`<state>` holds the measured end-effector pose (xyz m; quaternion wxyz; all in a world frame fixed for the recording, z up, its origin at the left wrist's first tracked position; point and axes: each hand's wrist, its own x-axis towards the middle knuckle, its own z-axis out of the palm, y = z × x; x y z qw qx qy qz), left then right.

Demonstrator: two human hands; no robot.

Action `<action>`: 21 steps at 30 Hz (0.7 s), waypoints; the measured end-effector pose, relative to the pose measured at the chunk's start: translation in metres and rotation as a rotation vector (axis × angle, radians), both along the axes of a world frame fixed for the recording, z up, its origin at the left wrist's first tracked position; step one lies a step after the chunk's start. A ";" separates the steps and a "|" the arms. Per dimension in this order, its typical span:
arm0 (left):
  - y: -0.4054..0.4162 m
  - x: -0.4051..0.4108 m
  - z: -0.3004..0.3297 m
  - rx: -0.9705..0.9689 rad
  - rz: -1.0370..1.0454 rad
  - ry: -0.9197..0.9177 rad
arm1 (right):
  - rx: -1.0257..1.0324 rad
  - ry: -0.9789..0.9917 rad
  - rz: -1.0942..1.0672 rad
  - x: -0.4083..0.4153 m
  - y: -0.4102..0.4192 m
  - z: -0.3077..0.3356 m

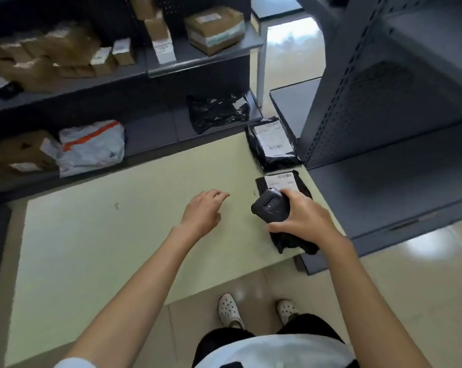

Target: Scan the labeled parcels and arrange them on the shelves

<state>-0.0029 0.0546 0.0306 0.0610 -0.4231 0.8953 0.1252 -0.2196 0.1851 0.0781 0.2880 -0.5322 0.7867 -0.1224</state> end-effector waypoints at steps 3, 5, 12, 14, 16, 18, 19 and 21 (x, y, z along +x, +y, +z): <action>-0.017 -0.015 -0.012 0.026 -0.143 -0.032 | 0.063 -0.017 -0.111 0.009 0.017 -0.013; -0.021 -0.031 -0.023 0.056 -0.231 -0.046 | 0.100 -0.013 -0.178 0.010 0.032 -0.022; -0.022 -0.113 -0.062 0.068 -0.504 -0.141 | 0.185 -0.010 -0.429 -0.008 0.078 -0.043; -0.024 -0.137 -0.069 0.035 -0.564 -0.176 | 0.200 -0.007 -0.463 -0.017 0.084 -0.047; -0.027 -0.160 -0.072 -0.011 -0.621 -0.217 | 0.205 0.002 -0.479 -0.025 0.088 -0.050; -0.031 -0.182 -0.077 -0.072 -0.681 -0.268 | 0.203 0.001 -0.486 -0.034 0.090 -0.051; -0.033 -0.193 -0.080 -0.103 -0.716 -0.290 | 0.199 -0.001 -0.493 -0.039 0.091 -0.051; -0.035 -0.210 -0.082 -0.133 -0.783 -0.362 | 0.189 0.002 -0.505 -0.047 0.093 -0.051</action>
